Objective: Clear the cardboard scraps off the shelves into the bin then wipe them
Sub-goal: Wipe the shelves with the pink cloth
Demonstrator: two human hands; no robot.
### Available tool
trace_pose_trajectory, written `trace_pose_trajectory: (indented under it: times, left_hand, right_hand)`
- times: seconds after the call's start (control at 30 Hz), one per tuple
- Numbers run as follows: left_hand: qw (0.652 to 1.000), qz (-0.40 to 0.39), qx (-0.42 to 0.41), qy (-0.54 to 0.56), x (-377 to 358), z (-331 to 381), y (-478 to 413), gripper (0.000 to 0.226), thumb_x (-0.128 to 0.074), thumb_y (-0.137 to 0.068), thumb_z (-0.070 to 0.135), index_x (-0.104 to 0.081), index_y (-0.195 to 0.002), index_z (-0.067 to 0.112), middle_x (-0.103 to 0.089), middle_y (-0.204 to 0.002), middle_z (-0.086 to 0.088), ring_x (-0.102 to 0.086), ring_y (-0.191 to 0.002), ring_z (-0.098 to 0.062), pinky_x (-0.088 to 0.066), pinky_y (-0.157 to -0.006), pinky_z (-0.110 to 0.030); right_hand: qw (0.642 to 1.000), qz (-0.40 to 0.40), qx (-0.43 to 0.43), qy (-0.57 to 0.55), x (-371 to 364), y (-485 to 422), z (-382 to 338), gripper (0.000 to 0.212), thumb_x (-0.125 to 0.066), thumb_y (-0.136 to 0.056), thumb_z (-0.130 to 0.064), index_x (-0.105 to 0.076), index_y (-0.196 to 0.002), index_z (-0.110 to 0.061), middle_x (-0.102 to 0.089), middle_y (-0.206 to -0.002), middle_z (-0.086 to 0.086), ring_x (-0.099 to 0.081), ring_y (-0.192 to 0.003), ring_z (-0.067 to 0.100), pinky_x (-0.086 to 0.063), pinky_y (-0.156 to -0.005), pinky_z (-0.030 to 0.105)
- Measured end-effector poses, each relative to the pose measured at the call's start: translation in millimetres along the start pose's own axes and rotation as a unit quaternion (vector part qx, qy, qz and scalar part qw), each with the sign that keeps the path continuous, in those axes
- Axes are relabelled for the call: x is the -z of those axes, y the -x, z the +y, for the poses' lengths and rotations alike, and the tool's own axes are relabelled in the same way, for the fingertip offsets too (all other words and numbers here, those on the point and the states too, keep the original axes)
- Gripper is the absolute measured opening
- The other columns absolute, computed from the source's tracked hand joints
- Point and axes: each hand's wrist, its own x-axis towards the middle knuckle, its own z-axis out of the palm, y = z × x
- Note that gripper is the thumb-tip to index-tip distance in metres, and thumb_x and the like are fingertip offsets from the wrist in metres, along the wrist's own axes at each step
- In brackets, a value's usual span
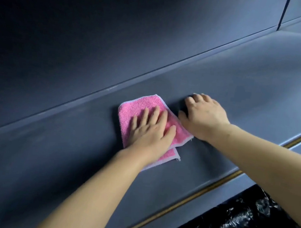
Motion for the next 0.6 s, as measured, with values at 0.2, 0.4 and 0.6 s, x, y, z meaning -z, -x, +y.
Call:
trace_pose_trajectory:
  times: [0.2,0.4,0.6]
  left_hand:
    - [0.999,-0.013,0.022,-0.019,1.8,-55.3,51.6,0.071,-0.005,-0.078,0.055,0.005,-0.146,0.037,0.018,-0.155,0.014,0.018,-0.143,-0.008,0.01,-0.116,-0.032]
    - [0.996,-0.024,-0.077,-0.043,-9.2,-25.3,85.0,0.091,0.016,-0.057,0.057,0.016,-0.145,0.031,0.038,-0.138,0.016,0.027,-0.141,-0.015,0.018,-0.113,-0.037]
    - [0.998,-0.024,-0.049,-0.033,-7.2,-31.3,71.3,0.072,-0.001,-0.08,0.055,0.008,-0.147,0.03,0.024,-0.154,0.008,0.023,-0.143,-0.016,0.016,-0.114,-0.038]
  right_hand:
    - [0.998,0.004,0.035,-0.042,-11.6,7.3,-36.8,0.04,-0.036,-0.095,-0.034,-0.049,-0.122,-0.007,-0.05,-0.13,0.011,-0.038,-0.127,0.03,-0.03,-0.104,0.034]
    - [0.999,0.007,0.037,-0.03,-9.9,8.1,-41.0,0.041,-0.038,-0.094,-0.033,-0.051,-0.122,-0.007,-0.053,-0.126,0.013,-0.043,-0.12,0.031,-0.034,-0.097,0.032]
    - [1.0,-0.002,0.028,-0.001,-3.1,17.1,-50.8,0.04,-0.034,-0.096,-0.033,-0.05,-0.123,-0.008,-0.052,-0.128,0.011,-0.041,-0.123,0.031,-0.031,-0.101,0.034]
